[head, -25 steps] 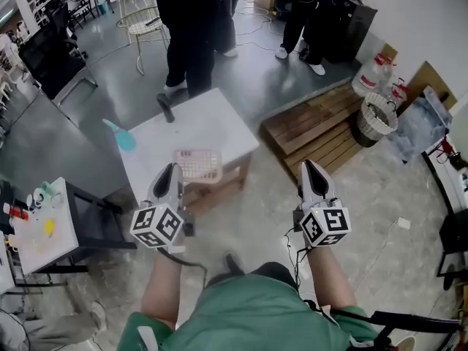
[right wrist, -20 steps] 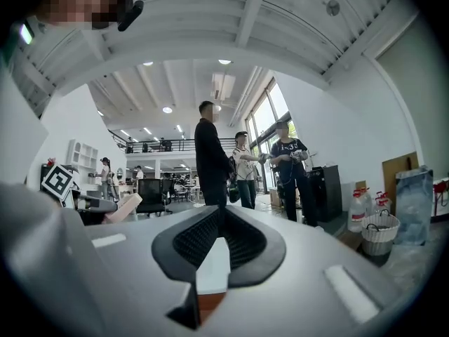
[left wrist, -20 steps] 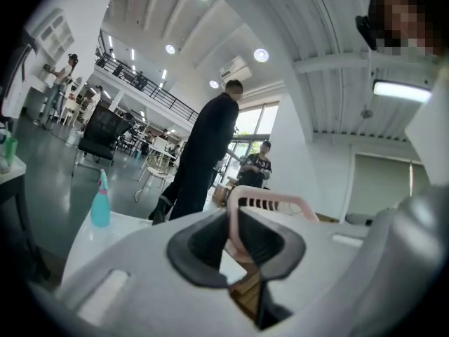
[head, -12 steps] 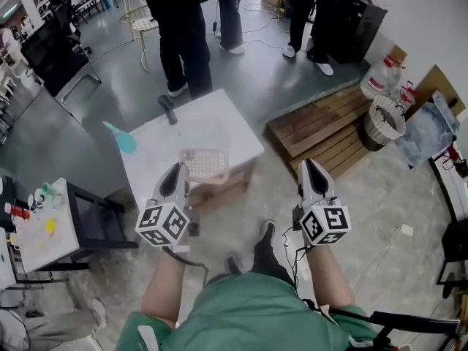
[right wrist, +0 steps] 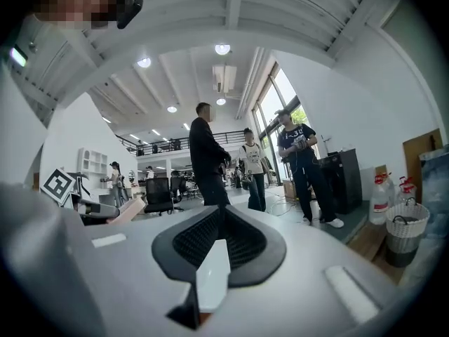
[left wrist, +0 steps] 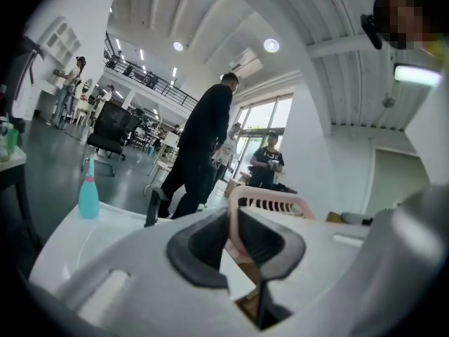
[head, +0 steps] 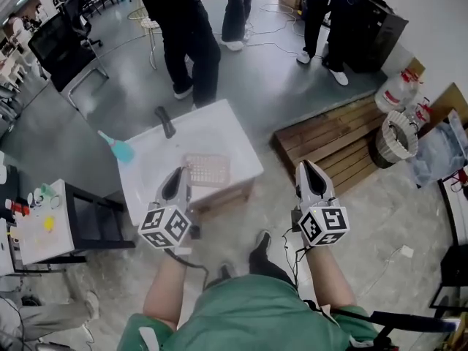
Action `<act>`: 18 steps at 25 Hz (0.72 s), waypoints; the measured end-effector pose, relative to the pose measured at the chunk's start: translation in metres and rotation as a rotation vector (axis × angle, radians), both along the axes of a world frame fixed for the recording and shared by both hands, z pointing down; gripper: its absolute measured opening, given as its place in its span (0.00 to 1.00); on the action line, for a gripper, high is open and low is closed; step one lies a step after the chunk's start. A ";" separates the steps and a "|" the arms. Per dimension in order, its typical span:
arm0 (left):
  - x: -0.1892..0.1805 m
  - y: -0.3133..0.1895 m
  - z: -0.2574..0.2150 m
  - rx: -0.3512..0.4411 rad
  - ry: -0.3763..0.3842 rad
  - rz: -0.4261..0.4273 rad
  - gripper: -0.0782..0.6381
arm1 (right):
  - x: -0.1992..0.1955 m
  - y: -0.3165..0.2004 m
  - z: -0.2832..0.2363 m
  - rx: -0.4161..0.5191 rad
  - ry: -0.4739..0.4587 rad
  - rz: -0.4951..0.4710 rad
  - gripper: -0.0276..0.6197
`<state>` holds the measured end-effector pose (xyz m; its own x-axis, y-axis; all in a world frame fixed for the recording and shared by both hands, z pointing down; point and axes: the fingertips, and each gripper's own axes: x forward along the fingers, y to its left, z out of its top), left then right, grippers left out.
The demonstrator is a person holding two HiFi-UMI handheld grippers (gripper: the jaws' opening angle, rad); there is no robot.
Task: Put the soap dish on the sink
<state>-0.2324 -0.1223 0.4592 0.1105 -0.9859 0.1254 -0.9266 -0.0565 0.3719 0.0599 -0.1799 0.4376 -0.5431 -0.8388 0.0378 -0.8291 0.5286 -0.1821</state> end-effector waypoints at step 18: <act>0.070 -0.139 0.057 -0.141 0.002 -0.060 0.17 | 0.058 -0.157 0.028 -0.062 -0.013 -0.077 0.08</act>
